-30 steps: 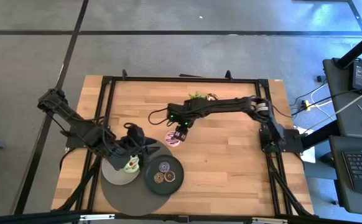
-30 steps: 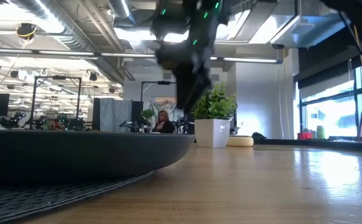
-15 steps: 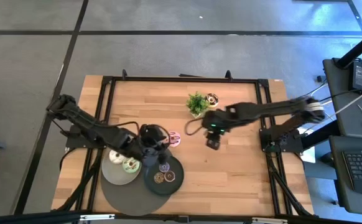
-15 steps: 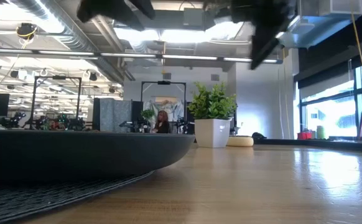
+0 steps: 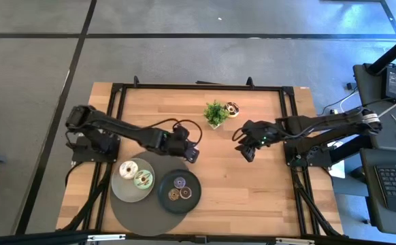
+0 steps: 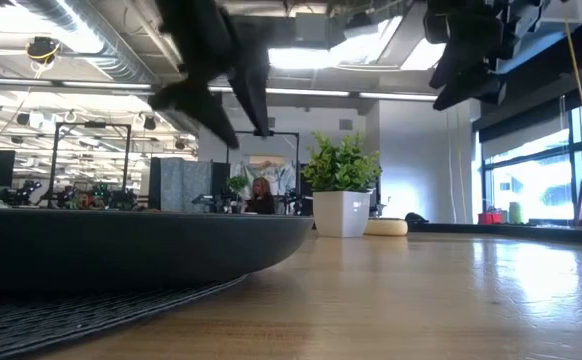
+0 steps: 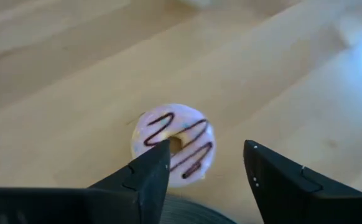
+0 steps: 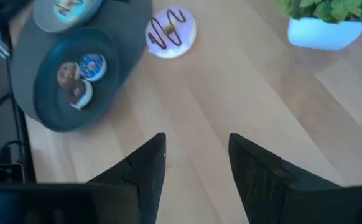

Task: Pick & Place donuts
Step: Put the big purple donut on the gray plate

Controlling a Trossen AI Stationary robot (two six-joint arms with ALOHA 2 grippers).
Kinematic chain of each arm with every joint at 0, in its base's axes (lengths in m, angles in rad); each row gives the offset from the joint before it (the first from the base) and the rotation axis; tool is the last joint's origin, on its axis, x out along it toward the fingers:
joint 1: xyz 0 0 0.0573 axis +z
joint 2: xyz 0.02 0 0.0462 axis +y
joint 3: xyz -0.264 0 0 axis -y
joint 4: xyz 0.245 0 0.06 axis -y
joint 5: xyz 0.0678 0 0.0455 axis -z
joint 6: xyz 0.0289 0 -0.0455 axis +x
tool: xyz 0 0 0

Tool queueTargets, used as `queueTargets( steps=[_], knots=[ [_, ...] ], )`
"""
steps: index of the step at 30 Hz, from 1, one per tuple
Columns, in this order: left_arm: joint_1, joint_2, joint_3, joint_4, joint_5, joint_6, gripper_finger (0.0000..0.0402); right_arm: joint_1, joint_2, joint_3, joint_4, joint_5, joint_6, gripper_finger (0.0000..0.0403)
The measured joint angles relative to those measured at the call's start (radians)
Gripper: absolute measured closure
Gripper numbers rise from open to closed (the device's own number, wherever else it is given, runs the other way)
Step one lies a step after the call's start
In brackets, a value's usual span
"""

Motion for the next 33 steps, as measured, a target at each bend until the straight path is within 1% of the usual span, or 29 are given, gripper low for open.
queueTargets(
  steps=[4,7,9,13,17,22,30,33],
  knots=[
    [0.053,0.070,0.000,-0.001,0.032,-0.029,0.0185,0.000,-0.002,-0.008,0.035,0.000,-0.001,0.0227],
    [0.076,0.115,0.000,0.000,0.096,-0.021,0.0179,0.000,-0.002,-0.008,0.049,0.000,-0.001,0.0227],
    [0.081,0.141,0.000,-0.007,0.141,-0.021,0.0178,0.000,-0.002,-0.008,0.052,0.000,-0.002,0.0227],
    [0.094,0.190,0.000,-0.027,0.196,-0.040,0.0183,0.000,-0.002,-0.008,0.054,0.000,-0.004,0.0227],
    [0.100,0.214,0.000,-0.042,0.222,-0.064,0.0195,0.000,-0.002,-0.008,0.054,0.000,-0.006,0.0227],
    [0.107,0.219,0.000,-0.044,0.222,-0.066,0.0228,0.000,-0.002,-0.008,0.054,0.011,-0.016,0.0227],
    [0.114,0.219,0.000,-0.046,0.222,-0.059,0.0311,0.000,-0.001,-0.008,0.053,0.017,-0.033,0.0227],
    [0.113,0.210,0.000,-0.050,0.200,-0.021,0.0338,0.000,-0.001,-0.008,0.052,0.017,-0.035,0.0227]
  ],
)
